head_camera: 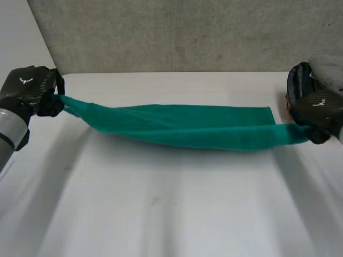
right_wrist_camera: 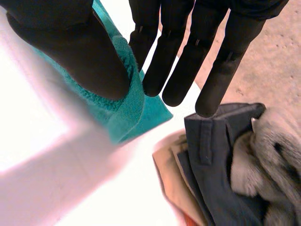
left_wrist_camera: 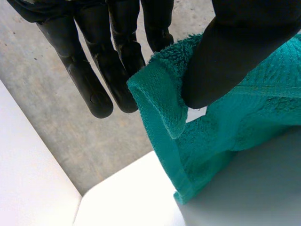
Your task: Fold the laundry.
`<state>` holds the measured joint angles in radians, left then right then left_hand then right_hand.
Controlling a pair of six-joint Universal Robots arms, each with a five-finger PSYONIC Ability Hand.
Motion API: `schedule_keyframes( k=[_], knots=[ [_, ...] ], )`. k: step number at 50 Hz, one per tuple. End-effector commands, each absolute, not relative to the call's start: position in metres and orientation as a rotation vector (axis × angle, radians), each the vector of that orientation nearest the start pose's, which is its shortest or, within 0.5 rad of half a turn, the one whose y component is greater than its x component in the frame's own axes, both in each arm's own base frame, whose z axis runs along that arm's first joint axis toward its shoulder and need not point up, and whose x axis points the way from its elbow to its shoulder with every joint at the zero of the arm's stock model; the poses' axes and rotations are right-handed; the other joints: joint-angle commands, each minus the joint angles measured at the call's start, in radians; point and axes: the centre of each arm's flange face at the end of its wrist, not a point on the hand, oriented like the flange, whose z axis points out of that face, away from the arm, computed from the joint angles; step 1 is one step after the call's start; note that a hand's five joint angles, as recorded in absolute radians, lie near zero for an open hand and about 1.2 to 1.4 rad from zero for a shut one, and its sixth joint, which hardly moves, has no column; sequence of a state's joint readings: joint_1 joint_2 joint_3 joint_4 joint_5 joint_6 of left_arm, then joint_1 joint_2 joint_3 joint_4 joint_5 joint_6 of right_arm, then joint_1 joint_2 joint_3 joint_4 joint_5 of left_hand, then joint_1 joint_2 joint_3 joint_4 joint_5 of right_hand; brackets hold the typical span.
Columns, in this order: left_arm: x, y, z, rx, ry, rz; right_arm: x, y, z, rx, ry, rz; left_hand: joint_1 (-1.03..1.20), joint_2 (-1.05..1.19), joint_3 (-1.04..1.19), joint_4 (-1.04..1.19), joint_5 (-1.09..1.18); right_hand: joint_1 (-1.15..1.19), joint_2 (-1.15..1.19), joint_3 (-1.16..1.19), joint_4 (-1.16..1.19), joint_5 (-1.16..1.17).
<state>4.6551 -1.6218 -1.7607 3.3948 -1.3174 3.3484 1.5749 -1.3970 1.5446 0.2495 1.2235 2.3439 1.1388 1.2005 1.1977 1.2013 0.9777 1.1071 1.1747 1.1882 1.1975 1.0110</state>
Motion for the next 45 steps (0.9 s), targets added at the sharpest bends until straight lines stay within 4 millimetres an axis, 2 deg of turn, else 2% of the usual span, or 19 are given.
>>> schedule_keyframes(
  k=[1,2,6,8,12,15,17,18,21,24,29,33,36,40,45],
  knots=[
    [-0.167,-0.265,0.265,0.601,2.372,-2.112,0.15,-0.255,0.274,-1.407,2.487,-1.669,0.257,0.196,0.199,0.195,0.244,0.289,0.222,0.208,0.199,0.211],
    [-0.166,-0.26,0.265,0.605,2.398,-2.081,0.15,-0.244,0.276,-1.433,2.499,-1.624,0.257,0.196,0.199,0.195,0.244,0.289,0.222,0.208,0.199,0.211],
    [-0.162,-0.242,0.255,0.669,2.491,-1.905,0.152,-0.223,0.271,-1.525,2.495,-1.534,0.257,0.196,0.199,0.195,0.244,0.289,0.222,0.208,0.199,0.211],
    [-0.162,-0.235,0.245,0.74,2.504,-1.829,0.152,-0.221,0.264,-1.535,2.497,-1.506,0.257,0.196,0.199,0.195,0.244,0.289,0.222,0.208,0.199,0.211],
    [-0.164,-0.233,0.227,0.846,2.503,-1.731,0.152,-0.229,0.247,-1.516,2.505,-1.494,0.257,0.196,0.199,0.195,0.244,0.289,0.222,0.208,0.199,0.211],
    [-0.166,-0.24,0.211,0.894,2.53,-1.661,0.154,-0.254,0.227,-1.457,2.539,-1.51,0.257,0.196,0.199,0.195,0.244,0.289,0.222,0.208,0.199,0.211],
    [-0.169,-0.251,0.197,0.925,2.55,-1.62,0.157,-0.265,0.221,-1.424,2.557,-1.543,0.257,0.196,0.199,0.195,0.244,0.289,0.222,0.208,0.199,0.211],
    [-0.171,-0.256,0.195,0.931,2.549,-1.623,0.161,-0.279,0.214,-1.383,2.586,-1.577,0.257,0.196,0.199,0.195,0.244,0.289,0.222,0.208,0.199,0.211],
    [-0.176,-0.28,0.189,0.937,2.531,-1.646,0.168,-0.294,0.206,-1.358,2.61,-1.629,0.257,0.196,0.199,0.195,0.244,0.289,0.222,0.208,0.199,0.211],
    [-0.183,-0.304,0.183,0.93,2.513,-1.655,0.176,-0.319,0.199,-1.324,2.625,-1.737,0.257,0.196,0.199,0.195,0.244,0.289,0.222,0.208,0.199,0.211],
    [-0.201,-0.341,0.182,0.886,2.454,-1.703,0.195,-0.351,0.188,-1.282,2.569,-1.899,0.257,0.196,0.199,0.195,0.244,0.289,0.222,0.208,0.199,0.211],
    [-0.208,-0.374,0.18,0.818,2.384,-1.744,0.207,-0.382,0.179,-1.16,2.523,-2.025,0.257,0.196,0.199,0.195,0.244,0.289,0.222,0.208,0.199,0.211],
    [-0.213,-0.396,0.175,0.796,2.345,-1.783,0.211,-0.394,0.175,-1.144,2.506,-2.073,0.257,0.196,0.199,0.195,0.244,0.289,0.222,0.208,0.199,0.211],
    [-0.23,-0.415,0.167,0.818,2.289,-1.848,0.219,-0.41,0.162,-1.124,2.505,-2.119,0.257,0.196,0.199,0.195,0.244,0.289,0.222,0.208,0.199,0.211],
    [-0.234,-0.439,0.157,0.758,2.211,-1.899,0.223,-0.43,0.15,-1.089,2.505,-2.205,0.257,0.196,0.199,0.195,0.244,0.289,0.222,0.208,0.199,0.211]
  ],
)
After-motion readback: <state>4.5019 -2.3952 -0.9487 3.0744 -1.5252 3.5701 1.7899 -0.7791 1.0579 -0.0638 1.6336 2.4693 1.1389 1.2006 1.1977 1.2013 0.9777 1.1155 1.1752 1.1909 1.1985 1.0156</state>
